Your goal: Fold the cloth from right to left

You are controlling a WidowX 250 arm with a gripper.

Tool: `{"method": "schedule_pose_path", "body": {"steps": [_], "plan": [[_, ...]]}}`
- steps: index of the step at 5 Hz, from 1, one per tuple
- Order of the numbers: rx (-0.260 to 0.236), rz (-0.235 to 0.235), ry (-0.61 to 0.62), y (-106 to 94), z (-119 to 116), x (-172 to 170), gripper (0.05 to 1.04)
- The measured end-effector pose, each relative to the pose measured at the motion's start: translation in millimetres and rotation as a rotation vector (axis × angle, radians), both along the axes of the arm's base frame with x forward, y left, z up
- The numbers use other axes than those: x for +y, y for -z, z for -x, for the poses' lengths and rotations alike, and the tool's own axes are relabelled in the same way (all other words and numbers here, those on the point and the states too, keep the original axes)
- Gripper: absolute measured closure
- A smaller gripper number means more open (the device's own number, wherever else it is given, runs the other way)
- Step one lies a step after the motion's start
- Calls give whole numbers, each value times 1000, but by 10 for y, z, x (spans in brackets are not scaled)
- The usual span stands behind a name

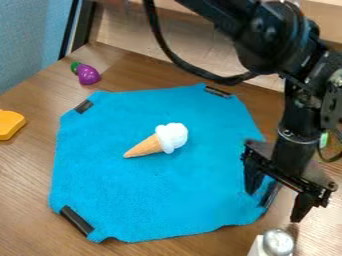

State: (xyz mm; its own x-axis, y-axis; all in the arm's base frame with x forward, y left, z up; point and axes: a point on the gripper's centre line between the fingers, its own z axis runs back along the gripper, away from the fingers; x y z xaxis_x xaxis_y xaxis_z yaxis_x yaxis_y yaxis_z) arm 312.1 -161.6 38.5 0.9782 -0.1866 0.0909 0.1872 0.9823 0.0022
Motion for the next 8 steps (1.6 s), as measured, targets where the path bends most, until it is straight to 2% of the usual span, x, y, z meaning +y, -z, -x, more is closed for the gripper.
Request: {"method": "schedule_pose_path", "body": {"steps": [1, 2, 4, 5, 6, 7, 8], "plan": [[21, -12, -18, 102, -36, -9, 83], [16, -14, -24, 114, -73, -22, 135], [-14, 26, -44, 133, -149, 26, 719], [-10, 35, -51, 140, -129, 60, 925], [-10, 51, -60, 101, -107, 161, 1010], [-12, 78, -63, -138, -77, 315, 1019], [-40, 98, -80, -460, -87, 528, 1020]]}}
